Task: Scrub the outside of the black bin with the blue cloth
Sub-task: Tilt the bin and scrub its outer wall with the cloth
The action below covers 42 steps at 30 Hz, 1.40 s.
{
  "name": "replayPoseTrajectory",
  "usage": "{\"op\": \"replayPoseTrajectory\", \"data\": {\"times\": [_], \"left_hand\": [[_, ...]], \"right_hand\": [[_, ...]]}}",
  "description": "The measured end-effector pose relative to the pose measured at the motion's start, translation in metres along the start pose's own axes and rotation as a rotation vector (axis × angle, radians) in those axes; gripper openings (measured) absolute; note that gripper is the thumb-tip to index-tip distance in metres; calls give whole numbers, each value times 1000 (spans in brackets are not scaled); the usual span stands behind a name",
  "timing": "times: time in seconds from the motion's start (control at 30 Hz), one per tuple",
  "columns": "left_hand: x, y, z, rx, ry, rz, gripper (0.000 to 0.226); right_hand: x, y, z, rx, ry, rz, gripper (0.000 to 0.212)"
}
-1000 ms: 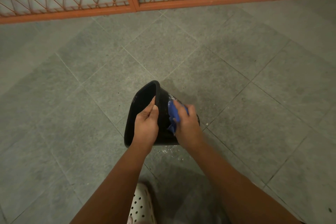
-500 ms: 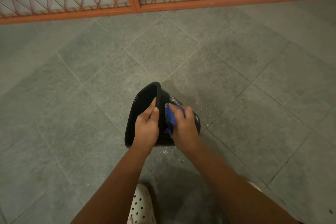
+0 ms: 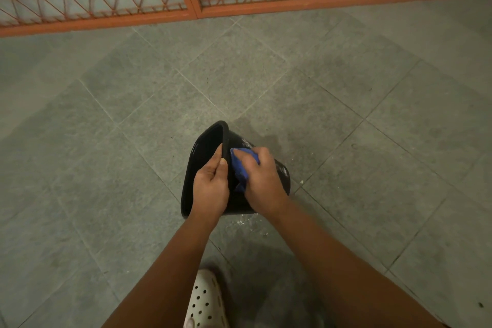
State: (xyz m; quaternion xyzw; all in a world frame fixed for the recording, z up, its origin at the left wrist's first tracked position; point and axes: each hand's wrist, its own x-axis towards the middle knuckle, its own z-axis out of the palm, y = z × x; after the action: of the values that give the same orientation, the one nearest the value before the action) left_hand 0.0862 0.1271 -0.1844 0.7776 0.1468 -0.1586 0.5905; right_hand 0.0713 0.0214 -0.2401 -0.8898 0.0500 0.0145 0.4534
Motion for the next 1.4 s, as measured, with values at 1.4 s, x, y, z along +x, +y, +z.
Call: {"op": "replayPoseTrajectory", "data": {"times": [1.4], "left_hand": [[3,-1,6,219,107,32,39]], "right_hand": [[-28,11,-2,-20,57,83,66]]}}
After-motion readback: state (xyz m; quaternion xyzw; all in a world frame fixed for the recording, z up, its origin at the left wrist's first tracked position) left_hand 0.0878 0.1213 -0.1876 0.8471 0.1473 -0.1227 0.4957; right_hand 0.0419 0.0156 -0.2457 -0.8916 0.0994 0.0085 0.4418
